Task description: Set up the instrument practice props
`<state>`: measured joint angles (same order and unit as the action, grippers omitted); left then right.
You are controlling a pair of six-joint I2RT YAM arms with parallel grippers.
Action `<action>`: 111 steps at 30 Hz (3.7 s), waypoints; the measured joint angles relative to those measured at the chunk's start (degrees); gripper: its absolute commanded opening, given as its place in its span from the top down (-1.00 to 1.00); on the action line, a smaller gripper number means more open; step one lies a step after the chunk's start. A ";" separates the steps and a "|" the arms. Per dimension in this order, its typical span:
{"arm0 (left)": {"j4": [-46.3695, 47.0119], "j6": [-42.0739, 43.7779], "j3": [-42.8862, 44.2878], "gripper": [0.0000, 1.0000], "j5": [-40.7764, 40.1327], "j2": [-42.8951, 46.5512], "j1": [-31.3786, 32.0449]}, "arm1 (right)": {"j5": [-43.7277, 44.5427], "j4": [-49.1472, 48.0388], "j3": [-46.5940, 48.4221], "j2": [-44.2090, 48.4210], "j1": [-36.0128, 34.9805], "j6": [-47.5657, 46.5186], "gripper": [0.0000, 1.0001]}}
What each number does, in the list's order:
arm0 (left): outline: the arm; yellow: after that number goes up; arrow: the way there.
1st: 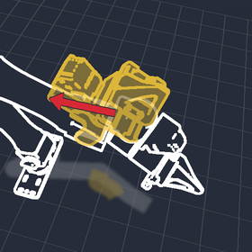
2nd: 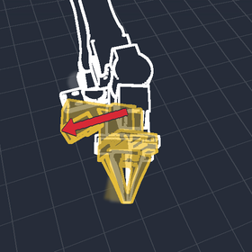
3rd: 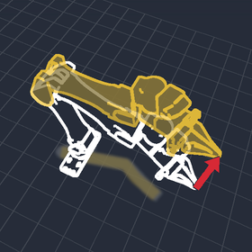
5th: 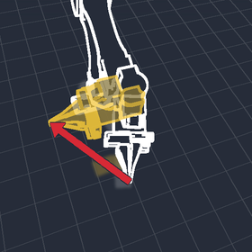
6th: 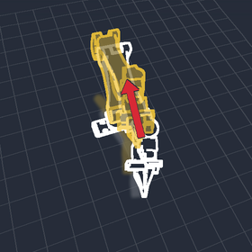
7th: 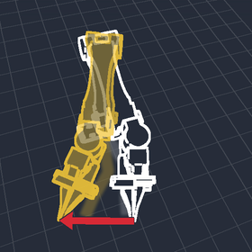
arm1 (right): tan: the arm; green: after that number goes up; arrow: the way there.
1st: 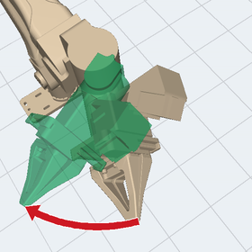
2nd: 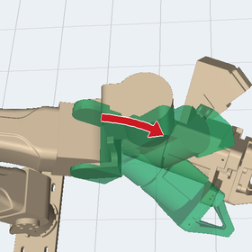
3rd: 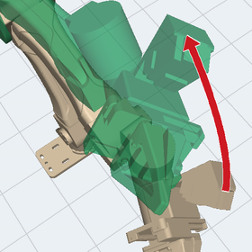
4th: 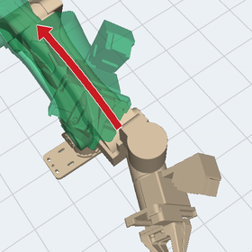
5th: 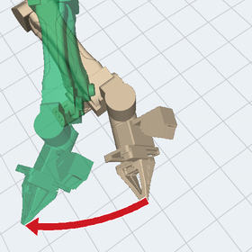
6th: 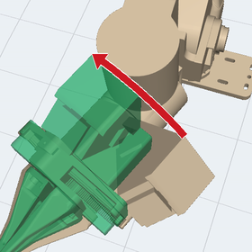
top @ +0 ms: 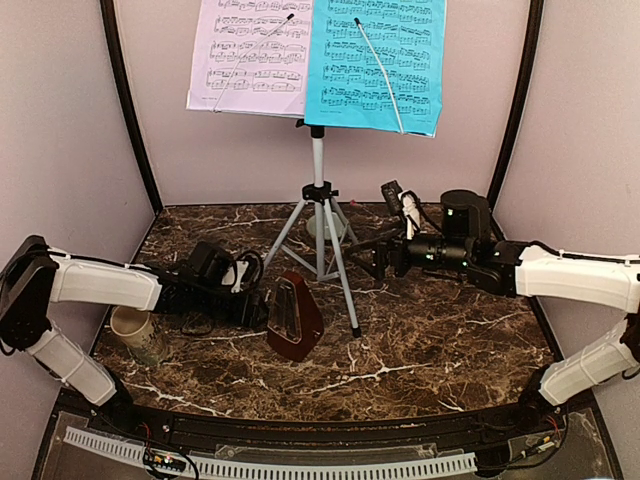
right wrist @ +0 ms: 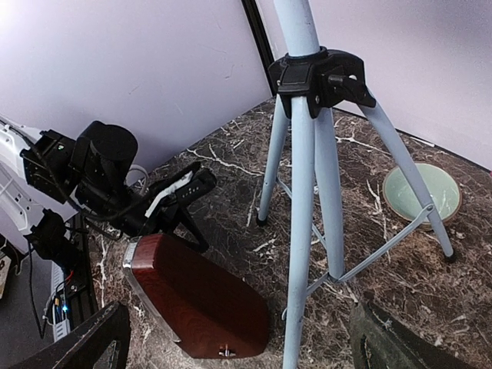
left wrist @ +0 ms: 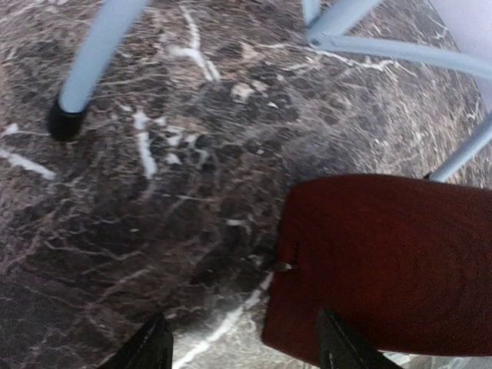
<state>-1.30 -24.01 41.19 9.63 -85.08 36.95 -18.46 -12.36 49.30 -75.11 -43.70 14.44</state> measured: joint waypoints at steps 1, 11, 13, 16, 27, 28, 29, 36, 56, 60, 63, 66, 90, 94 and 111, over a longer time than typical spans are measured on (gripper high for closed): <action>0.50 0.24 -0.20 -0.32 0.22 0.00 1.20 | -0.07 0.15 0.24 -0.02 0.00 0.02 -1.00; 7.06 0.66 -3.41 -0.24 3.26 -1.07 11.58 | -1.18 1.14 2.05 -0.66 0.02 0.85 -1.00; 9.11 0.66 -3.65 -0.25 4.35 -1.51 13.35 | -1.27 1.38 2.21 -0.74 0.02 0.94 -1.00; 12.33 0.90 -4.57 -0.25 6.01 -1.46 14.75 | -1.38 1.84 2.25 -0.76 0.00 1.16 -1.00; 26.08 3.06 -20.22 -0.22 1.92 12.44 14.16 | 3.78 6.43 6.29 -3.13 -2.86 4.74 -1.00; 26.64 3.06 -20.57 -0.22 1.49 12.48 14.12 | 4.98 6.67 6.67 -3.45 -3.76 5.18 -1.00; 27.23 3.02 -20.83 -0.22 0.68 12.48 14.03 | 7.13 7.23 7.17 -3.85 -5.07 5.88 -1.00; 29.70 2.14 -21.88 -0.26 -4.33 12.72 13.94 | 23.39 14.19 11.52 -8.26 -15.76 14.91 -1.00; 30.34 2.89 -23.37 -0.24 -8.44 15.32 13.92 | 44.09 26.82 20.85 -21.11 -26.62 30.71 -0.67; 30.45 3.87 -24.26 -0.21 -7.69 15.72 13.92 | 44.28 26.84 21.42 -21.79 -26.82 30.91 -0.36; 30.51 4.55 -24.70 -0.20 -6.95 15.69 13.92 | 44.61 27.17 22.47 -22.97 -26.88 30.38 -0.14; 31.45 5.57 -24.85 -0.18 -5.75 15.45 13.92 | 46.16 28.41 23.52 -23.23 -27.06 29.55 0.01; 31.74 12.24 -22.12 0.18 4.83 6.97 14.51 | 40.48 16.02 13.64 -17.79 -22.99 28.17 0.91; 32.68 10.40 -19.10 0.26 5.03 3.45 15.13 | 40.35 15.89 13.62 -17.79 -22.88 28.28 1.00; 33.97 4.72 -12.72 0.56 4.79 -5.31 17.07 | 39.21 13.68 11.41 -16.41 -22.14 29.81 1.00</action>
<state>32.67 -19.29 28.47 14.41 -90.39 54.02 20.75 1.32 60.71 -91.53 -65.84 44.25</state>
